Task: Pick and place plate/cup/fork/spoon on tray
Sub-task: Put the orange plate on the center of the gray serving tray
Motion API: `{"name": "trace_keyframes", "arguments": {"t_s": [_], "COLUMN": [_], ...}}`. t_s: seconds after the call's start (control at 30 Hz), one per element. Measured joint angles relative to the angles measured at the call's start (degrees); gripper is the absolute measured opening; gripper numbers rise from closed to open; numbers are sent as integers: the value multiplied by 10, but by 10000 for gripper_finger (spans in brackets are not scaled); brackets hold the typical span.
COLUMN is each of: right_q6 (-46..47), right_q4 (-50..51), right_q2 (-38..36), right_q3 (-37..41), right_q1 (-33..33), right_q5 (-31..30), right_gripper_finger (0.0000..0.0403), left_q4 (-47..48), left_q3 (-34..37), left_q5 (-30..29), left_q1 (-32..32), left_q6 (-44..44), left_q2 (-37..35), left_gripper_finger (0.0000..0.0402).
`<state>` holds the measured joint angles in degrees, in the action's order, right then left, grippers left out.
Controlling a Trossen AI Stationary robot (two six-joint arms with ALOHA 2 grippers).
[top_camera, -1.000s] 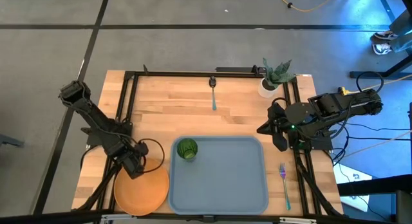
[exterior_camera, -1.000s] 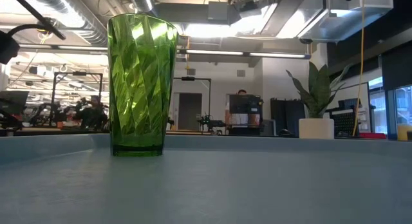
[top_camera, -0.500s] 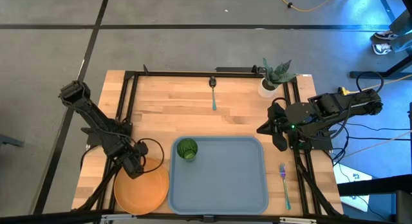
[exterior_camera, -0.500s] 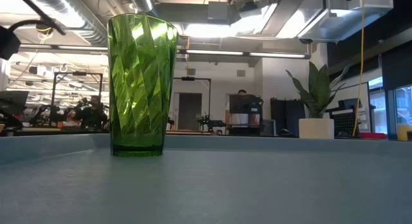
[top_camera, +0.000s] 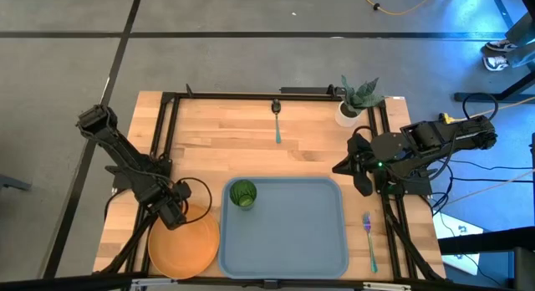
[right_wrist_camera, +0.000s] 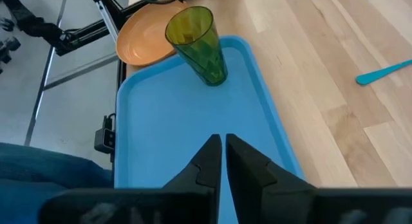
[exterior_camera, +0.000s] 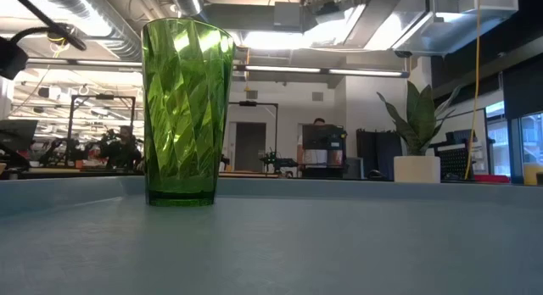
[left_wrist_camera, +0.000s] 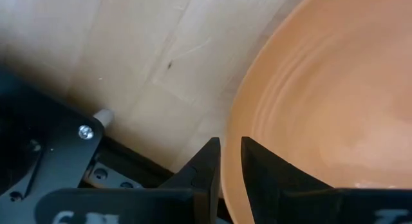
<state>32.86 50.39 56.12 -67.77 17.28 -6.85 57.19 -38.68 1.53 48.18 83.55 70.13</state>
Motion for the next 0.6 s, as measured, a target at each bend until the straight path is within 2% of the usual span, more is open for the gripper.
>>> {"name": "trace_keyframes", "arguments": {"t_s": [0.6], "right_q6": [1], "right_q4": [0], "right_q2": [0], "right_q3": [0], "right_q1": [0], "right_q5": [5], "right_gripper_finger": [29], "left_q4": [-86], "left_q3": [55], "left_q5": [32], "left_q1": [0], "left_q6": [1], "left_q2": [0], "left_gripper_finger": [55]}}
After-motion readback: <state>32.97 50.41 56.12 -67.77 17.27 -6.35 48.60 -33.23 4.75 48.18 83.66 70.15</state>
